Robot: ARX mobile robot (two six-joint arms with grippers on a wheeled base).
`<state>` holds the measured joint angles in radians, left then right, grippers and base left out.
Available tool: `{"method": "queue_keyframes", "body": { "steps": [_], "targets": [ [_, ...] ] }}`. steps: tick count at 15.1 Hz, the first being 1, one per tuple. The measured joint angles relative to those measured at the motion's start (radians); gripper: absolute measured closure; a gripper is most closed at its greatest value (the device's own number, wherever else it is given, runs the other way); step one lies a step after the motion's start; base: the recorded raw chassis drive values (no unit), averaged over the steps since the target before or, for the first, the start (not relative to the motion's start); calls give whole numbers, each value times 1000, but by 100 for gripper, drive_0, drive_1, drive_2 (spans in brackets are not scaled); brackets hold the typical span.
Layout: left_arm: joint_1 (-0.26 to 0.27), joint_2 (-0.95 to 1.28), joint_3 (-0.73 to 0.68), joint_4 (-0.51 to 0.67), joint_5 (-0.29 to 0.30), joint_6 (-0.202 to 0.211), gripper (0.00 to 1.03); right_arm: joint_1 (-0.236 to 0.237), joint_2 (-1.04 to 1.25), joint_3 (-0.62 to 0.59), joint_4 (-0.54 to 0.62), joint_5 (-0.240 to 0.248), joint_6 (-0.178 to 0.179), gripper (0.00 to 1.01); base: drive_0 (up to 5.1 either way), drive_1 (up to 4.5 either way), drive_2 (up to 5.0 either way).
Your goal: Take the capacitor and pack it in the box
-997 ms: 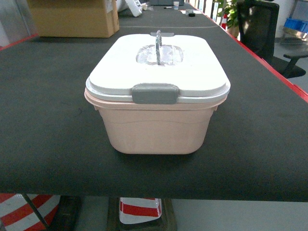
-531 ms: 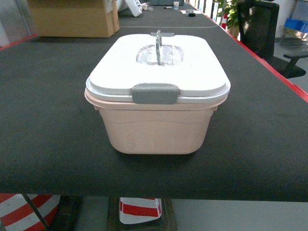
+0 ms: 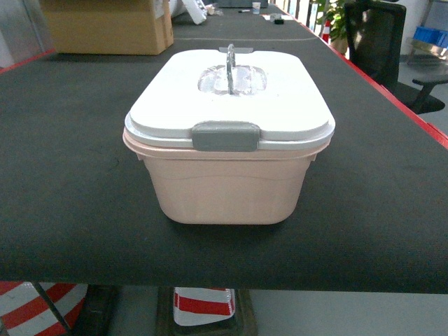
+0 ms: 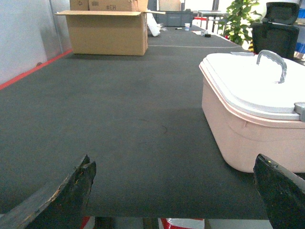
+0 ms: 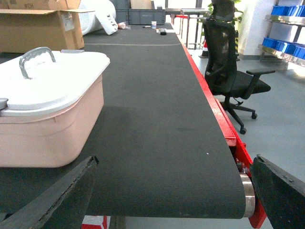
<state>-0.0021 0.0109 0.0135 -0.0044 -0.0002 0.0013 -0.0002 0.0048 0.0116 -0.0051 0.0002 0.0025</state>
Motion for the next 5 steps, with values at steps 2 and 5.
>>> {"method": "queue_keyframes", "body": {
  "steps": [2, 5],
  "targets": [
    [0, 0, 0, 0, 0, 0, 5, 0, 0, 0, 0, 0, 0, 3, 0, 0, 0],
    [0, 0, 0, 0, 0, 0, 5, 0, 0, 0, 0, 0, 0, 3, 0, 0, 0]
  ]
}}
